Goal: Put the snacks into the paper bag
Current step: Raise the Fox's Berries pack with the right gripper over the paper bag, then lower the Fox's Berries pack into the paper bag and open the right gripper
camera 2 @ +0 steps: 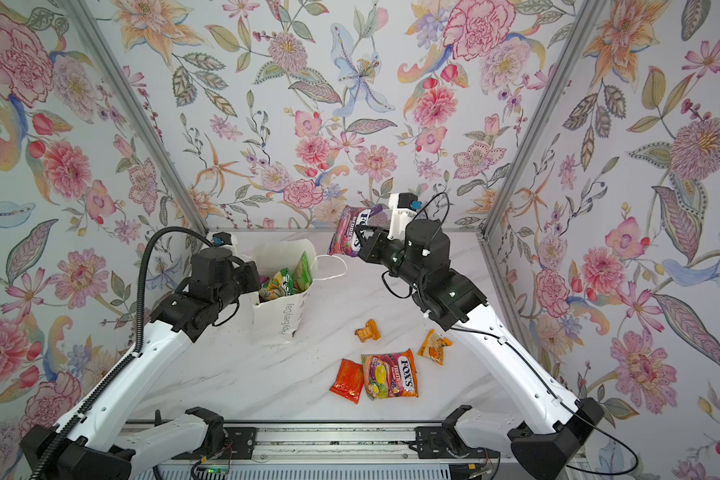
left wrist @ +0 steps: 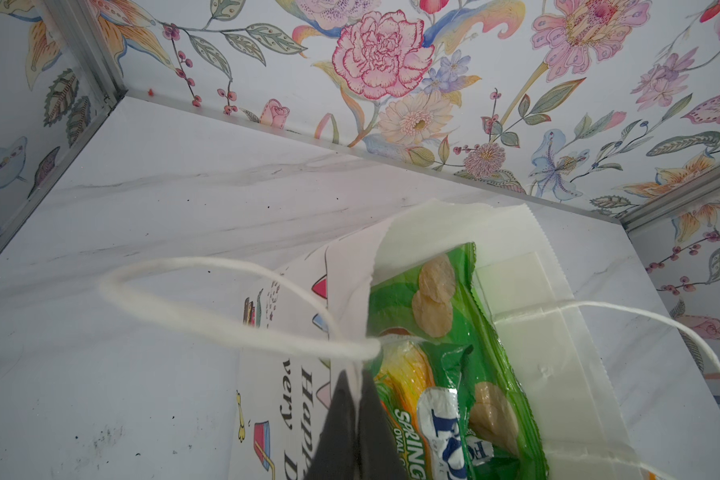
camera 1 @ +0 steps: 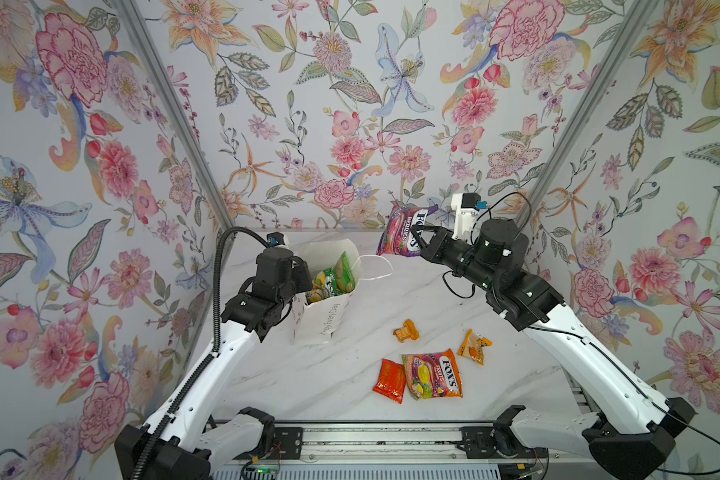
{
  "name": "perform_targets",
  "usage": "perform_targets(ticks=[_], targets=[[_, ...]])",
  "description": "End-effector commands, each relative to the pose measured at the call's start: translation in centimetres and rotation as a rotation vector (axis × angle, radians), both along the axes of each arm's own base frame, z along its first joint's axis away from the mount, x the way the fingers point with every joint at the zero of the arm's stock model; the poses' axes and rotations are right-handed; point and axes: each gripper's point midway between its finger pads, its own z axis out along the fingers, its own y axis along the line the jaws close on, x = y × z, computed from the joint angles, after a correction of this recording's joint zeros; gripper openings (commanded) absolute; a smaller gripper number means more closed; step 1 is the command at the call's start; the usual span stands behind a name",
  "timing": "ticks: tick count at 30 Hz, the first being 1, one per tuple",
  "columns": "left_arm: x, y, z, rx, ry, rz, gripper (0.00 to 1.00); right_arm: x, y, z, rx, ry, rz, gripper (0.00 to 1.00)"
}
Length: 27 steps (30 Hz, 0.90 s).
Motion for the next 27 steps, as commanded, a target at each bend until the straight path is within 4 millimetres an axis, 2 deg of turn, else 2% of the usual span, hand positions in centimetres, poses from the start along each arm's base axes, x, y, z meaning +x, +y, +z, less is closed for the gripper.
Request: perform_targets(ticks=[1,6,16,27], targets=[[0.4,-1.1,4.1,-0.051,-0.108,-0.037,0.0,-0.7,2.5,1.1,-0.016,-0.037,0.062,0.0],[0.4,-1.6,4.3,-0.057,-0.116,-0.064,0.0,-1.5,6.3,-0.2,-0.037,0.001,0.157,0.0],[0.4,-2.3,4.5,-0.067,-0.123,-0.091,0.0,-3.2,12.5,-3.2,-0.056,0.077,0.307,0.0],[-0.1,-3.2,5.0,-0.085,-0.14,-0.136,0.0,-2.6,16.6,-6.7,-0.066,0.172,0.386,0.0]])
